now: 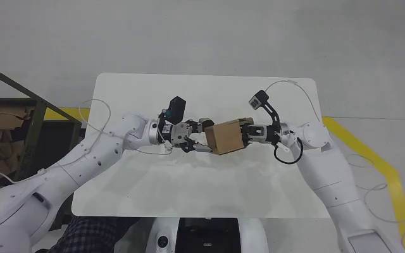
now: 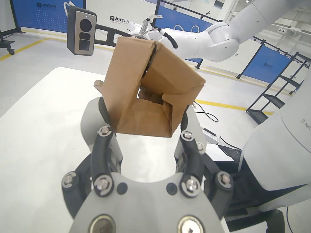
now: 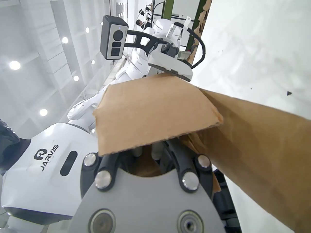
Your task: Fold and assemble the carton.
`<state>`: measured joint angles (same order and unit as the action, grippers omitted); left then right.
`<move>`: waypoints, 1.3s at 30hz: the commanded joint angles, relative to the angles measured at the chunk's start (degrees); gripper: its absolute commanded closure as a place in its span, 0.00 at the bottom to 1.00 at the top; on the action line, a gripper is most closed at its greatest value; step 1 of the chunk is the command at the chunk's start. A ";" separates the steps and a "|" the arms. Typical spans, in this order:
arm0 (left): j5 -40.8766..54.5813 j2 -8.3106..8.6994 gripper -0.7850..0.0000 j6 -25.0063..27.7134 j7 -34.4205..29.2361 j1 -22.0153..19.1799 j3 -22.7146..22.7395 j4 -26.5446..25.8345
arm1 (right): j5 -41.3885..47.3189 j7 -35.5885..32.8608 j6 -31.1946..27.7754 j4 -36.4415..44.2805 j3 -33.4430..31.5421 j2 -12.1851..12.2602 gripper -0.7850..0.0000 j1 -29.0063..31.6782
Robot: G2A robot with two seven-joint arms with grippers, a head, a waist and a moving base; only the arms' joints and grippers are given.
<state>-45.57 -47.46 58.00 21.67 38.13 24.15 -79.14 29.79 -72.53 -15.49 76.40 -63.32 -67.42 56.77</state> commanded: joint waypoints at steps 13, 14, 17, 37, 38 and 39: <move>1.59 0.19 0.29 0.00 0.94 0.42 -0.25 -0.09 | -0.30 0.70 2.12 1.34 -1.51 0.71 1.00 1.33; 2.13 0.19 0.29 0.00 1.00 0.42 -0.38 -0.03 | 0.91 0.18 2.47 1.22 -1.25 0.64 1.00 1.48; 3.76 0.22 0.29 0.00 0.56 0.15 -0.77 0.33 | 3.35 -1.02 2.67 0.31 -0.48 0.42 1.00 1.48; 15.25 0.09 0.21 0.00 -7.18 -1.59 -2.10 2.97 | 7.10 -1.21 5.86 -4.53 3.36 -0.62 1.00 0.47; 15.62 0.04 0.20 0.00 -7.65 -1.67 -2.09 3.19 | 7.05 -1.17 6.20 -4.73 3.55 -0.66 1.00 0.47; 15.93 -0.01 0.21 0.00 -8.17 -1.73 -2.08 3.48 | 6.83 -1.06 6.57 -4.97 3.74 -0.68 1.00 0.43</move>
<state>-29.89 -47.43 58.00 13.94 36.44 22.06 -75.91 36.79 -73.67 -9.21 71.60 -59.71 -68.08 57.23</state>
